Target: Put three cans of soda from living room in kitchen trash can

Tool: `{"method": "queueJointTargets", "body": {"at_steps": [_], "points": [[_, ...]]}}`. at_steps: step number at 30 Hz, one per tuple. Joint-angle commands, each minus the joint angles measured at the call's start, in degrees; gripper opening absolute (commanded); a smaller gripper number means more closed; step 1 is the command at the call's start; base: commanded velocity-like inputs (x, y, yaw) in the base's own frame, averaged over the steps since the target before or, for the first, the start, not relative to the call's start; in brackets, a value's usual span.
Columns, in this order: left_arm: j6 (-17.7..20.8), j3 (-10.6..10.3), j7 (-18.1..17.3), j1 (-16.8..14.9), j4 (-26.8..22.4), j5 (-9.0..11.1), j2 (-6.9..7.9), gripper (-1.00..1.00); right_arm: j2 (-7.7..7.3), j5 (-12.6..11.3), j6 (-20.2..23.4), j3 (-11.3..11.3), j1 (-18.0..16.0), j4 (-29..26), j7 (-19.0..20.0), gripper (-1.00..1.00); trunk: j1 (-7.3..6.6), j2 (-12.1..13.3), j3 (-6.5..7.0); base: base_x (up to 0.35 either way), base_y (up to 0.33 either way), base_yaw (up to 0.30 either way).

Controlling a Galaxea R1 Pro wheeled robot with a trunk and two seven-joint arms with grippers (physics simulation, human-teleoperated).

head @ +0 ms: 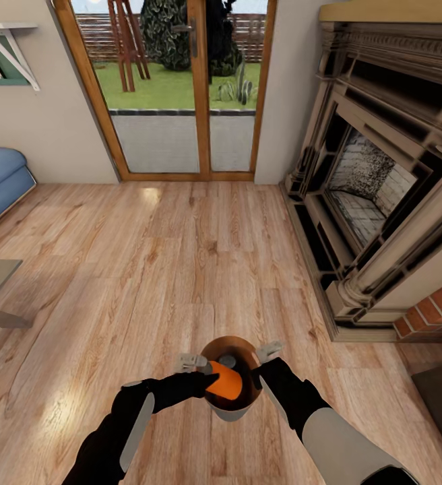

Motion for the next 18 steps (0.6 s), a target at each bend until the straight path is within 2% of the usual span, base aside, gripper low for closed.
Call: {"method": "queueJointTargets", "body": {"at_steps": [1, 4, 5, 18], "points": [[0.0, 0.0, 0.4, 0.0, 0.0, 0.0, -0.01, -1.00, 0.02, -0.4, 0.0, 0.0, 0.0, 0.0, 0.0, -1.00, 0.00, 0.0, 0.00, 0.000, 0.000, 0.000], [0.0, 0.0, 0.6, 0.0, 0.0, 0.0, -0.02, -1.00, 0.03, -0.4, 0.0, 0.0, 0.0, 0.0, 0.0, -1.00, 0.00, 0.0, 0.00, 0.000, 0.000, 0.000], [0.0, 0.0, 0.7, 0.0, 0.0, 0.0, -0.03, 1.00, 0.03, -0.4, 0.0, 0.0, 0.0, 0.0, 0.0, -1.00, 0.00, 0.0, 0.00, 0.000, 0.000, 0.000], [0.0, -0.1, 0.7, 0.0, 0.0, -0.1, -0.03, 1.00, 0.04, -0.4, 0.0, 0.0, 0.0, 0.0, 0.0, -1.00, 0.00, 0.0, 0.00, 0.000, 0.000, 0.000]]}}
